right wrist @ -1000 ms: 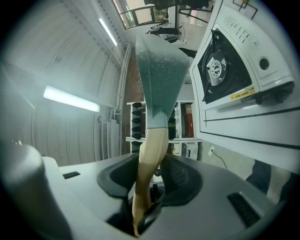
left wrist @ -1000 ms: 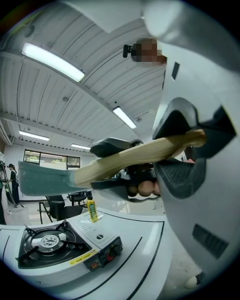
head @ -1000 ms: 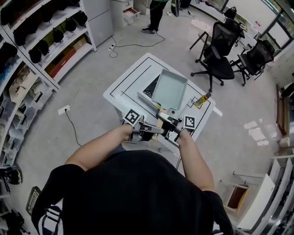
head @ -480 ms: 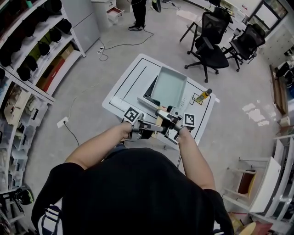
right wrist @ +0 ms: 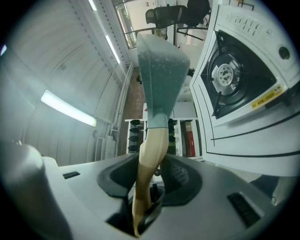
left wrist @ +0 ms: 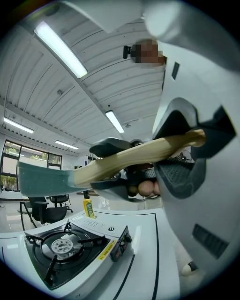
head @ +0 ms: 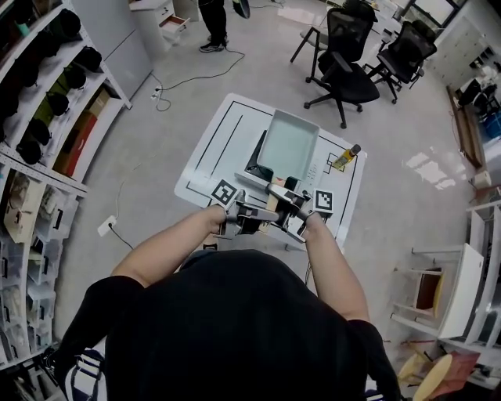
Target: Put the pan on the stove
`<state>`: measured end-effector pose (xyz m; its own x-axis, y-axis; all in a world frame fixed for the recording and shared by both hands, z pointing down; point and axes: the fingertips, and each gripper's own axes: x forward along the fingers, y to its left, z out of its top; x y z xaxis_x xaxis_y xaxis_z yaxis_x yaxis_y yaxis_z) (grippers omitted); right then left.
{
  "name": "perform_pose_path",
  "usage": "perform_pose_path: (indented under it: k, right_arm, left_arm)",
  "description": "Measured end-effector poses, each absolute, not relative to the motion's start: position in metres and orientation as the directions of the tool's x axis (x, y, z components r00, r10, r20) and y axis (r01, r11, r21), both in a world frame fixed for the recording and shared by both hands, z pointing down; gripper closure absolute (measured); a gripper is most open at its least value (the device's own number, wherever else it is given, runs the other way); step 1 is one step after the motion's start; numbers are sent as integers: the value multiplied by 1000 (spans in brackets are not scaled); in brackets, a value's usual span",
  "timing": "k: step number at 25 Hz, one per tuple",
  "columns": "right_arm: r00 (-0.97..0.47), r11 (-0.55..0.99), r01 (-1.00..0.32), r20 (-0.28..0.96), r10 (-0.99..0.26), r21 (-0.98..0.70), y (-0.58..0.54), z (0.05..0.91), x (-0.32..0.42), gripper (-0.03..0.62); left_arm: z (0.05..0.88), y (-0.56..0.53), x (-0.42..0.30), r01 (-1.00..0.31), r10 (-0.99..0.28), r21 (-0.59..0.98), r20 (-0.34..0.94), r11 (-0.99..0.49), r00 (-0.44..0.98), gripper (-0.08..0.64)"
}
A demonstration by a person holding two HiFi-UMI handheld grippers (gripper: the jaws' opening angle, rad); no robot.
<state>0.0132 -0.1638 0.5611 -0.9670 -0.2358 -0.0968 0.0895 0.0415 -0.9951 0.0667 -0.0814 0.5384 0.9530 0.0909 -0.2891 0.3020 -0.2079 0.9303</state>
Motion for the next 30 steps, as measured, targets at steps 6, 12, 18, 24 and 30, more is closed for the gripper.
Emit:
perform_pose_path:
  k: [6,12,18,24,30]
  right_arm:
    - [-958,44,63,-72,-277,-997,-175,563,2,456]
    - [-945,41,58,-68,-320,-997,-187,559,-21,454]
    - [-922,41,61,-72,-380,-997,-191,556,-19,456]
    - [-901,58,57,-76,-427,-997,-208,556,-46,456]
    - [-885,63,41,-65,-461,-997,-206,558,-45,456]
  left_arm:
    - [536,-89,51,324,149,928,-299,-187,943,436]
    - [536,-99,26,336,212,925,-298,-176,931,436]
    - [531,-100,21,338,273,929,-289,-151,918,436]
    - [532,-115,-10,360,327,921,-299,-146,897,437]
    - [533,-111,-14,378,365,916,-309,-134,878,437]
